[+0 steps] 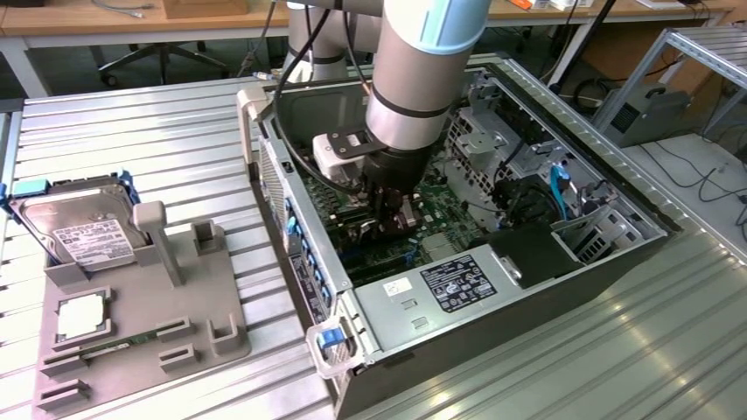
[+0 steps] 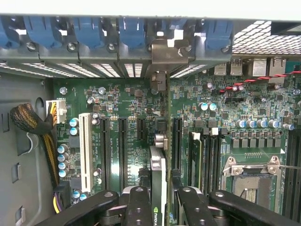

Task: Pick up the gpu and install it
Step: 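Insert the gpu into the slot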

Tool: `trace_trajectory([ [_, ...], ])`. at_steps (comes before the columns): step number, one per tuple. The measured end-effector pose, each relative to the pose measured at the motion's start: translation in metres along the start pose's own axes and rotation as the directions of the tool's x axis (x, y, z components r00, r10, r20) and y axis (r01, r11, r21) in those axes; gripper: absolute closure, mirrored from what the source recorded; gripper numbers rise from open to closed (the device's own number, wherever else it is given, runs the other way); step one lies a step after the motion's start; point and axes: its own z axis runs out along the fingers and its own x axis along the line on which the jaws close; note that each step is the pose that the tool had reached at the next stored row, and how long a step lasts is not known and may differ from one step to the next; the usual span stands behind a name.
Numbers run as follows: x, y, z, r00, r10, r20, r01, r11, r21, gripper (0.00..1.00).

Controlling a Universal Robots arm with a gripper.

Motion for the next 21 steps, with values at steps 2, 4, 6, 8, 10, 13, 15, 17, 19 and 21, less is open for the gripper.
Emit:
trace_trajectory([
  [2, 0.0000, 0.0000, -0.0001, 1.0000, -0.001, 0.0000, 0.001, 1.0000, 0.0011, 0.73],
  [4, -0.0001, 0.0000, -0.0006, 1.0000, -0.002, 0.0002, 0.002, 1.0000, 0.0021, 0.73],
  [6, -0.0002, -0.0001, -0.0016, 1.0000, -0.003, 0.0007, 0.003, 1.0000, 0.0025, 0.73],
  [8, -0.0002, -0.0001, -0.0027, 1.0000, -0.003, 0.0004, 0.003, 1.0000, 0.0024, 0.73],
  [10, -0.0002, 0.0000, -0.0040, 1.0000, -0.002, -0.0005, 0.002, 1.0000, 0.0020, 0.73],
  [13, -0.0002, -0.0001, -0.0038, 1.0000, -0.003, -0.0001, 0.003, 1.0000, 0.0022, 0.73],
  [15, -0.0001, -0.0001, -0.0030, 1.0000, -0.003, -0.0002, 0.003, 1.0000, 0.0030, 0.73],
  [17, -0.0001, 0.0000, -0.0023, 1.0000, -0.004, -0.0004, 0.004, 1.0000, 0.0040, 0.73],
  [19, -0.0001, 0.0000, -0.0021, 1.0000, -0.004, -0.0002, 0.004, 1.0000, 0.0043, 0.73],
  [21, 0.0000, 0.0001, -0.0018, 1.0000, -0.004, -0.0002, 0.004, 1.0000, 0.0044, 0.73],
])
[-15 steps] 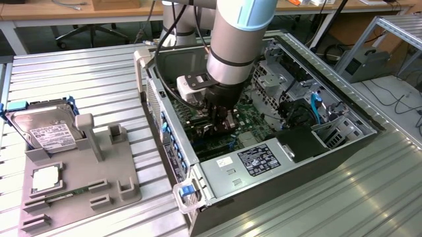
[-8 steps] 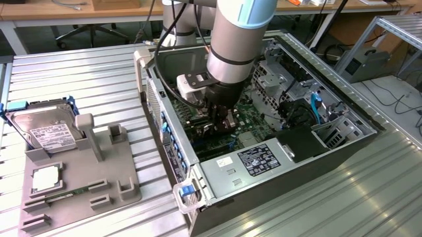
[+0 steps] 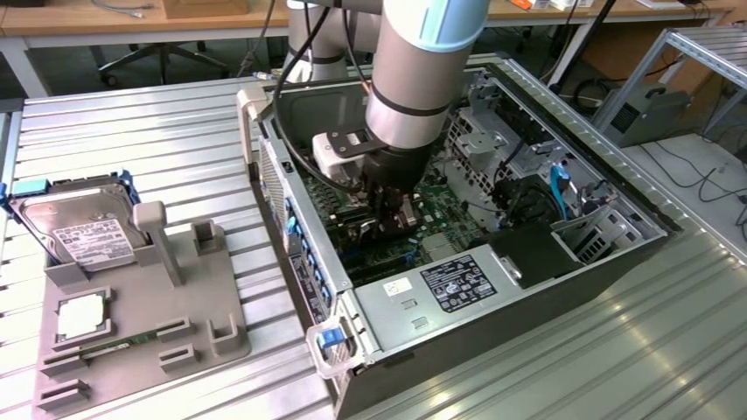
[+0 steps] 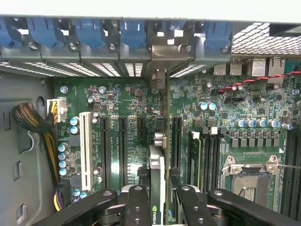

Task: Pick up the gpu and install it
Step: 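Insert the gpu into the slot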

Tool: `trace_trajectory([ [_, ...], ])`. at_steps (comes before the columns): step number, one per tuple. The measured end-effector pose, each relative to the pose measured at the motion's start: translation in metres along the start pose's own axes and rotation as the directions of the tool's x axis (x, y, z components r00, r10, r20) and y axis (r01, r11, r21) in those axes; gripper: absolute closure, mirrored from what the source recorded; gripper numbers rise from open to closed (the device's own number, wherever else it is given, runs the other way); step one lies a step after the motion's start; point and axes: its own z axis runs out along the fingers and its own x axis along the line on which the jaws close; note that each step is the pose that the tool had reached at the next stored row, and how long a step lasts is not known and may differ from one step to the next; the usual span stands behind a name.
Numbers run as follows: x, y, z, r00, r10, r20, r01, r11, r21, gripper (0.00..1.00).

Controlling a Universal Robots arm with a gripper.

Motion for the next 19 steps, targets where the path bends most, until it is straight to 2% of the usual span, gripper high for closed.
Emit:
trace_trajectory([
  [7, 0.0001, 0.0013, 0.0020, 1.0000, 0.000, 0.0003, 0.000, 1.0000, 0.0007, 0.73],
  [11, 0.0001, 0.0054, 0.0019, 1.0000, 0.000, 0.0007, 0.000, 1.0000, 0.0041, 0.73],
  [14, 0.0001, 0.0059, 0.0020, 1.0000, 0.000, 0.0057, 0.000, 1.0000, 0.0070, 0.73],
  [19, 0.0001, 0.0060, 0.0021, 1.0000, 0.000, 0.0069, 0.000, 1.0000, 0.0065, 0.73],
])
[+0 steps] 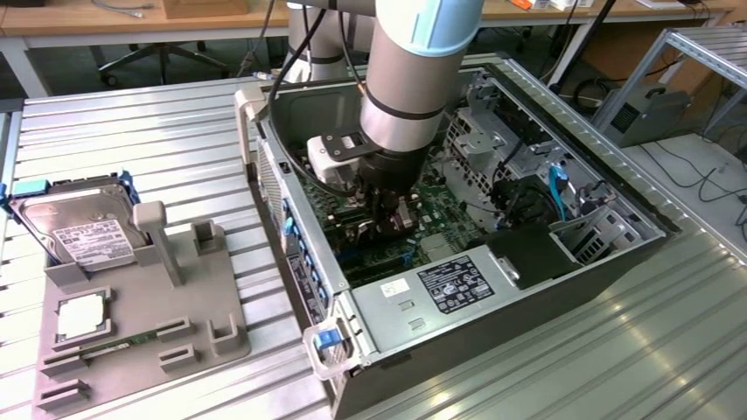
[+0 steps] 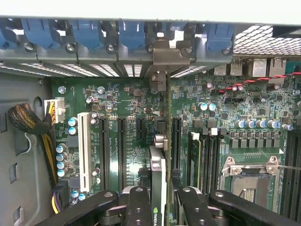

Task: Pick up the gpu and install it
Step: 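Insert the gpu into the slot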

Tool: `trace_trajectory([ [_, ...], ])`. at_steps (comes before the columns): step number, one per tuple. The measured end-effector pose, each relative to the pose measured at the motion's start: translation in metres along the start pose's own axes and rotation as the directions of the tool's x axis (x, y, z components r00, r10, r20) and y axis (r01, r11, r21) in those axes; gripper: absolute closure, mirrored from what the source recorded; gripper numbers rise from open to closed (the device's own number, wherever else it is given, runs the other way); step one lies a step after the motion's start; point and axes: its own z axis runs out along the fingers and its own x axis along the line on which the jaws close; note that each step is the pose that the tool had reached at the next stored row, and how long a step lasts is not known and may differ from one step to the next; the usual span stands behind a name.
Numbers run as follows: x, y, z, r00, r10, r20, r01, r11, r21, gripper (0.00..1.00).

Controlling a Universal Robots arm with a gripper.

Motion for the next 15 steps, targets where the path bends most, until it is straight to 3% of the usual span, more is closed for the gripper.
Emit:
trace_trajectory([
  [15, -0.0001, 0.0000, -0.0007, 1.0000, 0.000, 0.0003, 0.000, 1.0000, 0.0001, 0.73],
])
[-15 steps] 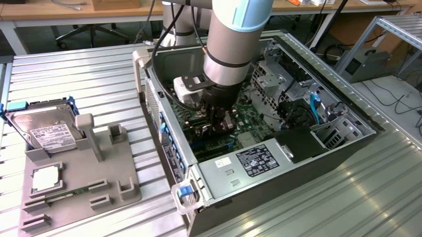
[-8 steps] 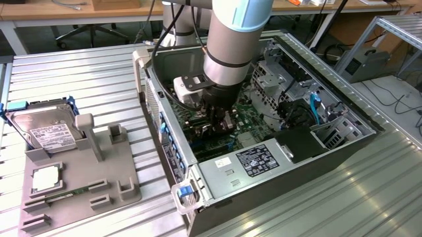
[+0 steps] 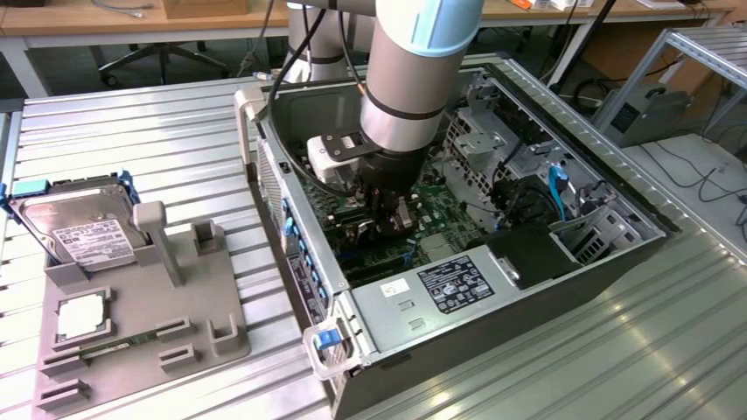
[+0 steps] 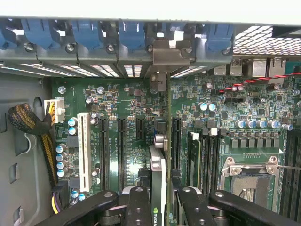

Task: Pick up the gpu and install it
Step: 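Insert the gpu into the slot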

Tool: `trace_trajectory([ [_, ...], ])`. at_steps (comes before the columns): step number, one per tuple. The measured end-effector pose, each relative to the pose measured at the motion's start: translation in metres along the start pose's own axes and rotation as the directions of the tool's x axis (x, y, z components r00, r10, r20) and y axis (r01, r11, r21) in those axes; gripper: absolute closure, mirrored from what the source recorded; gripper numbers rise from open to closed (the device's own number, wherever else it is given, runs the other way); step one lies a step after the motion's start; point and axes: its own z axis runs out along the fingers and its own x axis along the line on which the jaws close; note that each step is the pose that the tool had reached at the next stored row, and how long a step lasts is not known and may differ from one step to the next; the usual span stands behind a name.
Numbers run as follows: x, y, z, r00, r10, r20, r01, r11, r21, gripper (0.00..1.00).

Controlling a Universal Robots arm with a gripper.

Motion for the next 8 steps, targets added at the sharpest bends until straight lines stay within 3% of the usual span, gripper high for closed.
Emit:
trace_trajectory([
  [8, -0.0001, 0.0000, -0.0013, 1.0000, 0.000, -0.0001, 0.000, 1.0000, 0.0000, 0.73],
])
